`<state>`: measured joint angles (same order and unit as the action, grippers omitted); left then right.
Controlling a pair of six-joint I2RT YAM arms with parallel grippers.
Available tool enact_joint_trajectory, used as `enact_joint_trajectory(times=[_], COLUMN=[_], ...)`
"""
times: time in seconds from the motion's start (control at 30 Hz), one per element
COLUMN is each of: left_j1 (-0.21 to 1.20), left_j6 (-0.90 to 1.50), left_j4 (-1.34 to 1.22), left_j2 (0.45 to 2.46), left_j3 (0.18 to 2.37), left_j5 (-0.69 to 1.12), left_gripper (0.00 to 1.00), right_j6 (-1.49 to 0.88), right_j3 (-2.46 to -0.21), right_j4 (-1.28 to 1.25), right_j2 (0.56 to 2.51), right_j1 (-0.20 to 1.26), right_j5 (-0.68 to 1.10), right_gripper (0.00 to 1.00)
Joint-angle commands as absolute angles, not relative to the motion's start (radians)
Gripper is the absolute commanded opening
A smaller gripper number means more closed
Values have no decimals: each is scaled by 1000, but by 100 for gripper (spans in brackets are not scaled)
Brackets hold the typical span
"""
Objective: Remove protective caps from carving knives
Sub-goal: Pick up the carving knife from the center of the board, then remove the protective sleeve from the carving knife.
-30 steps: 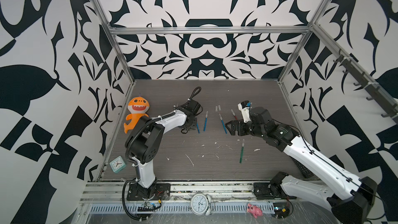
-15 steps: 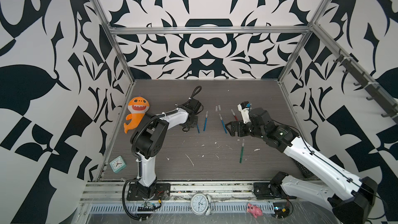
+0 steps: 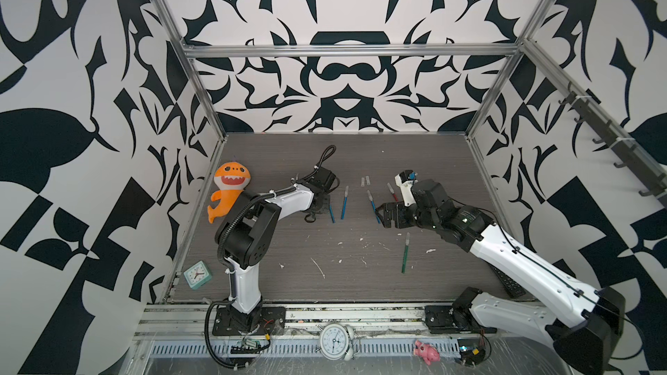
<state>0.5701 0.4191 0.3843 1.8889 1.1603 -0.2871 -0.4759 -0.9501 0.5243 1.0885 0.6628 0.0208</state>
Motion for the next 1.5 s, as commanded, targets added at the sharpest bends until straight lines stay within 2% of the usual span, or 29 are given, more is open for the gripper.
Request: enact_joint_trajectory(times=[0.0, 0.2, 0.3, 0.73, 0.93, 1.2, 1.47], left_j1=[566, 566, 567, 614, 695, 745, 759], left_j6=[443, 455, 459, 450, 433, 448, 453], left_j4=[465, 472, 477, 397, 357, 272, 244], left_j2=[1905, 1839, 1788, 1450, 1351, 1282, 1282], left_j3=[1101, 1076, 1067, 942, 871, 789, 774], left_j5=[-252, -247, -228, -76, -57, -18, -9], left_gripper=[12, 7, 0, 0, 0, 0, 0], right_j6=[-492, -500, -516, -622, -690, -791, -832], right_j3=[-995, -998, -1003, -1114, -1153, -1157, -1144], right_j4=[522, 512, 494, 335, 233, 84, 0], right_j2=[1096, 1122, 1147, 1353, 1466, 1579, 1639], right_j1=[676, 689, 690, 690, 690, 691, 705], right_j5=[8, 0, 17, 124, 181, 273, 288], right_gripper=[99, 99, 99, 99, 87, 60, 49])
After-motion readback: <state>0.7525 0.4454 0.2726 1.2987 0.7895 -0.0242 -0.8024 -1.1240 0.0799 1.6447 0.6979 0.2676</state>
